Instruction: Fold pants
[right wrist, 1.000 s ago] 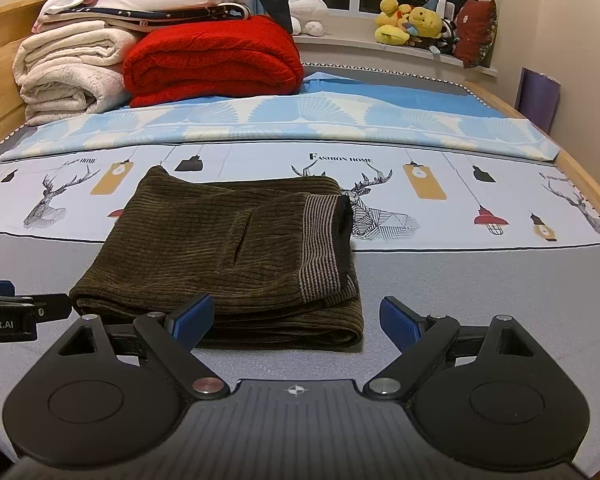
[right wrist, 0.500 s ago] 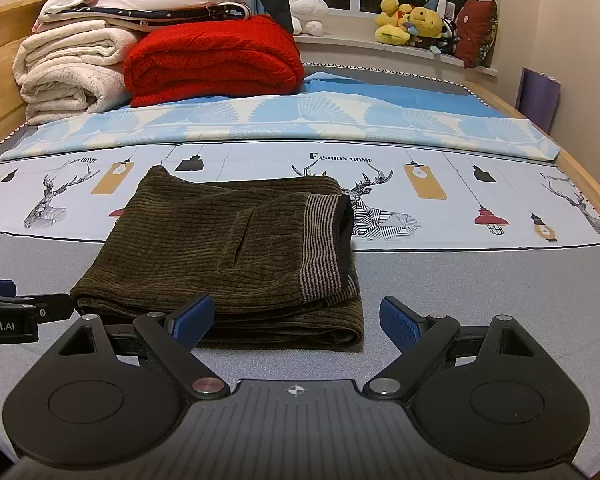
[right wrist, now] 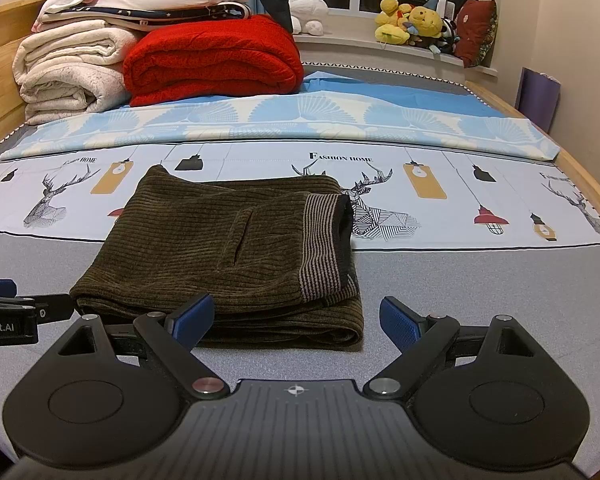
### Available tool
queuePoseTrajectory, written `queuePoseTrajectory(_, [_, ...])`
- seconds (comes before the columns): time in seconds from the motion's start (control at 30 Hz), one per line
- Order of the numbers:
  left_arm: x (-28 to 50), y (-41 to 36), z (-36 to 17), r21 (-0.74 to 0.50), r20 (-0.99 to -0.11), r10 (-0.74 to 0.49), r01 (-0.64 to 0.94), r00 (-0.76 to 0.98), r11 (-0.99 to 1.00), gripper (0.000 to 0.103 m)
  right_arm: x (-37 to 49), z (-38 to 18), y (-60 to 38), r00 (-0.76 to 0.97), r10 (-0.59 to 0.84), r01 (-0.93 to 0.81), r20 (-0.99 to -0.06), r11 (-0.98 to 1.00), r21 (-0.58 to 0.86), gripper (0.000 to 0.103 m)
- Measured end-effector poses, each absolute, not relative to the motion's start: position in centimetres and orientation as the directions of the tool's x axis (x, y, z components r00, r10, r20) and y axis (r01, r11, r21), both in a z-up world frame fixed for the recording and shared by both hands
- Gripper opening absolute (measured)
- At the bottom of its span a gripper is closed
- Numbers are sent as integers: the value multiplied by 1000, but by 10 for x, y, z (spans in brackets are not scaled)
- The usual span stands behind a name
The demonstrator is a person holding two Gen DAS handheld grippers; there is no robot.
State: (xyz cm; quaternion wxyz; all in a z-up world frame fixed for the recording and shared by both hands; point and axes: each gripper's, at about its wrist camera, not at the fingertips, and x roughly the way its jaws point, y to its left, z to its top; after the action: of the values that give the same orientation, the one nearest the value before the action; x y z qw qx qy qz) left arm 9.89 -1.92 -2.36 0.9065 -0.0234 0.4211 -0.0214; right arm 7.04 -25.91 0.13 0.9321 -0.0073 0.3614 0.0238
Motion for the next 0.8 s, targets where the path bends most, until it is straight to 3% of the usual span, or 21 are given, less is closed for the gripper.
queuePoseTrajectory(0.8, [98,-21,-26,-56,-760,-66,36,647,998,87,70,1,-259,736,38,-49,-676,999,3,91])
